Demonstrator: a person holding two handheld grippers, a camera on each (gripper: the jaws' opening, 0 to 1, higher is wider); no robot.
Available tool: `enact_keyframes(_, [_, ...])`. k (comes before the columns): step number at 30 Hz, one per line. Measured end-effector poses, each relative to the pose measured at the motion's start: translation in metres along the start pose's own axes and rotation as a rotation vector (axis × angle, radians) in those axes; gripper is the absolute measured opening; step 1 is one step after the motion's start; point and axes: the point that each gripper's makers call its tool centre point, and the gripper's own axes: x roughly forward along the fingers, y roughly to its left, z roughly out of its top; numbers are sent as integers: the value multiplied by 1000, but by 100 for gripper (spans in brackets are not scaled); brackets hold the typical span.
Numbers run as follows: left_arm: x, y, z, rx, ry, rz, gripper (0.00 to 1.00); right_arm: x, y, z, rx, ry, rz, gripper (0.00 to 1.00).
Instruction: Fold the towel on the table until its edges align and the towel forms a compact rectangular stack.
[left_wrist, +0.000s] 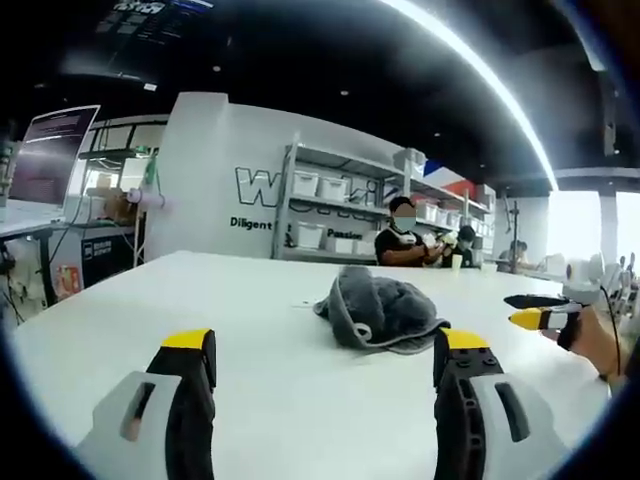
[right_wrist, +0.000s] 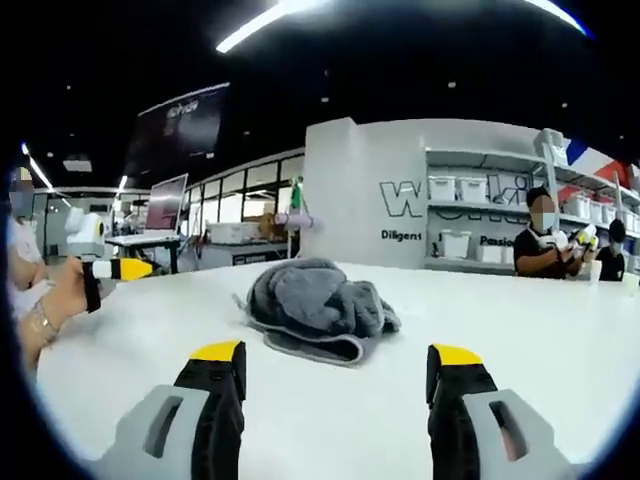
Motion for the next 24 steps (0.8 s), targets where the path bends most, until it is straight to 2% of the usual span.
enact_keyframes(8, [-2, -1, -2, -6, 0, 3, 88, 4, -5, -1, -53, 10, -29, 53])
enact_keyframes(13, [-3, 1, -1, -10, -4, 19, 88, 10, -10, 0, -65, -6, -53, 48])
enact_keyframes(15, [-2, -1, -3, 6, 6, 18, 88, 13, -13, -4, -109, 6, -85, 48])
enact_keyframes(18, [-2, -2, -2, 17, 4, 14, 88, 18, -12, -11, -169, 25, -96, 46])
enact_keyframes(21, [-3, -3, -2, 16, 3, 10, 88, 24, -9, -25, -227, 72, -82, 38])
enact_keyframes(24, [-3, -3, -1, 13, 3, 9, 88, 36, -9, -35, -254, 107, -78, 37])
